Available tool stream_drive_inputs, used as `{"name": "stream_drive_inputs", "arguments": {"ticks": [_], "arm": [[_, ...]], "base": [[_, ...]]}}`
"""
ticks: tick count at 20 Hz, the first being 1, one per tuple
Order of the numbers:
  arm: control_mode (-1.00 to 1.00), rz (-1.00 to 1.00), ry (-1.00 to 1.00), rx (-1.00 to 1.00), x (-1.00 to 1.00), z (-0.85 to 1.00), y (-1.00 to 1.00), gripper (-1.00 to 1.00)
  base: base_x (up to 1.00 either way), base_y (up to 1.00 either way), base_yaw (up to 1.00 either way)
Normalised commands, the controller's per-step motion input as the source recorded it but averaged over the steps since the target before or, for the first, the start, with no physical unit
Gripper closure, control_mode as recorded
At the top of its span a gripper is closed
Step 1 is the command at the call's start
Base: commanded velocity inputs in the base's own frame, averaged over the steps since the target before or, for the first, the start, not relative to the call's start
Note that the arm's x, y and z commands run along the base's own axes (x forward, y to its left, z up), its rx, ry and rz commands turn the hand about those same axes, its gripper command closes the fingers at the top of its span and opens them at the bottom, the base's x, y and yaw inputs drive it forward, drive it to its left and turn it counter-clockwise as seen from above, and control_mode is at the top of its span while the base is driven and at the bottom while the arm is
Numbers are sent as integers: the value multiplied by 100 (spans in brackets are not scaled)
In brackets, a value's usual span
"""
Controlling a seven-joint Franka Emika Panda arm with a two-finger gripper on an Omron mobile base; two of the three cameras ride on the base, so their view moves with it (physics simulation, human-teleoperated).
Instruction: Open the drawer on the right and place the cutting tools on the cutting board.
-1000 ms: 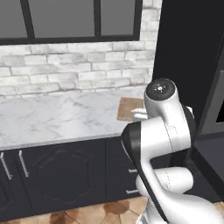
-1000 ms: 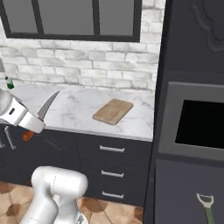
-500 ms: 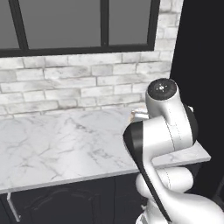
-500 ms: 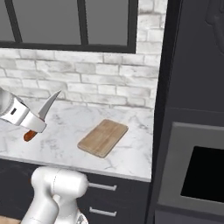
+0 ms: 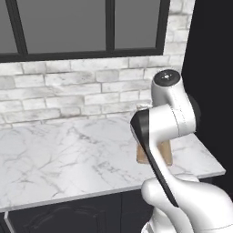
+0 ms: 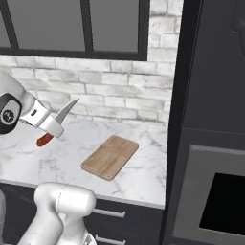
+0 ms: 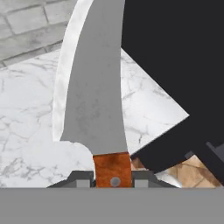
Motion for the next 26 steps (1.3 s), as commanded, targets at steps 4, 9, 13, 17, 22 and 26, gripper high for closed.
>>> {"name": "stream_drive_inputs", "arguments": {"ticks": [4,9,13,17,22,26], "arm": [[-100,0,11,21,40,-18,-33,100],[-100,0,1,3,7,-5,-11,100],[-100,0,0,0,20,-36,-9,100],[-100,0,0,2,41,-44,-25,100],[-100,0,0,4,49,-35,-33,100],[-100,0,0,0,41,-19,-20,100]], "base": [[0,0,0],[0,0,0],[0,0,0],[0,0,0],[0,0,0],[0,0,0]]}}
